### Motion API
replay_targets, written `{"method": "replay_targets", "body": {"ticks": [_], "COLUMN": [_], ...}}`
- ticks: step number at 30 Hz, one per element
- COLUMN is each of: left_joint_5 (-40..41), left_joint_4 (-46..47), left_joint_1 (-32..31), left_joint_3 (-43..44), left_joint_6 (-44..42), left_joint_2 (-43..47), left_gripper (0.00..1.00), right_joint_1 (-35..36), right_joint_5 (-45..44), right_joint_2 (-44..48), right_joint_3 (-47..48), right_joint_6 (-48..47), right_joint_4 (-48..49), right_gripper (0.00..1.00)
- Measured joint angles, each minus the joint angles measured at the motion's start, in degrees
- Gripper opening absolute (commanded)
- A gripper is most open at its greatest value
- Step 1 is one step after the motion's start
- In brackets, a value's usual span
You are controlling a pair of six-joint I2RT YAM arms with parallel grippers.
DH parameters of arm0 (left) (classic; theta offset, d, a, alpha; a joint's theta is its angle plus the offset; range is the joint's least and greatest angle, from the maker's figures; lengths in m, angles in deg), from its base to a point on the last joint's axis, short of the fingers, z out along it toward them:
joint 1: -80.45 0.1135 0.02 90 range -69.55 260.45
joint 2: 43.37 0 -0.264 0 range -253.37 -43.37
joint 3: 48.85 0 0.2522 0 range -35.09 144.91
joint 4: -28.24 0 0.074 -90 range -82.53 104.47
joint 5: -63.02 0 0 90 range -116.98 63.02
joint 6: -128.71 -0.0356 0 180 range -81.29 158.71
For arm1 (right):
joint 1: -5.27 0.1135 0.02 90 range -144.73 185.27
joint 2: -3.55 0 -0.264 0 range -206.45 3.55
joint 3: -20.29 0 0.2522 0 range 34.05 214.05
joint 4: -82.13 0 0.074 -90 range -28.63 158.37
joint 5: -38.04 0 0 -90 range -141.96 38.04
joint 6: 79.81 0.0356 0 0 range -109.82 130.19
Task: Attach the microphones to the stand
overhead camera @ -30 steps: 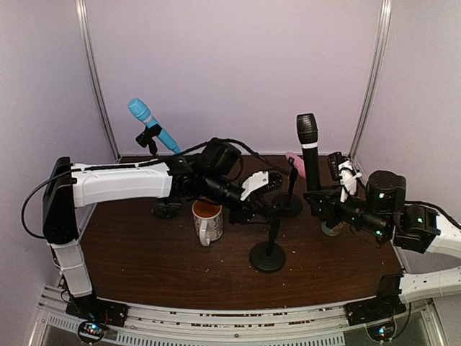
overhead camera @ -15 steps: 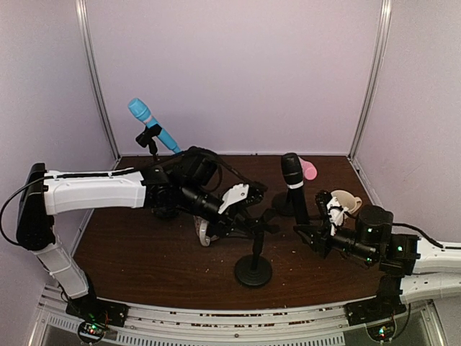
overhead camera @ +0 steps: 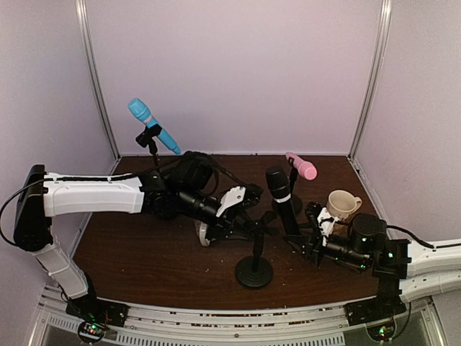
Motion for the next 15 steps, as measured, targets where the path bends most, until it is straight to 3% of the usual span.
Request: {"method": "replay_targets", "body": {"ticks": [15], "left_joint_5": [-1.86], "left_joint_4": [6.84], "left_joint_1": [0.55], "left_joint_3": [-3.50], "left_joint_6": [3.23], "left_joint_2": [0.61], "left_gripper": [0.00], "right_joint_1": [2.47], "right_joint_5": [0.96], "right_joint_2": [-8.87], "right_joint_3": [1.16], "right_joint_6": [-0.87], "right_joint_4": [3.48], "right_gripper": [0.00]}}
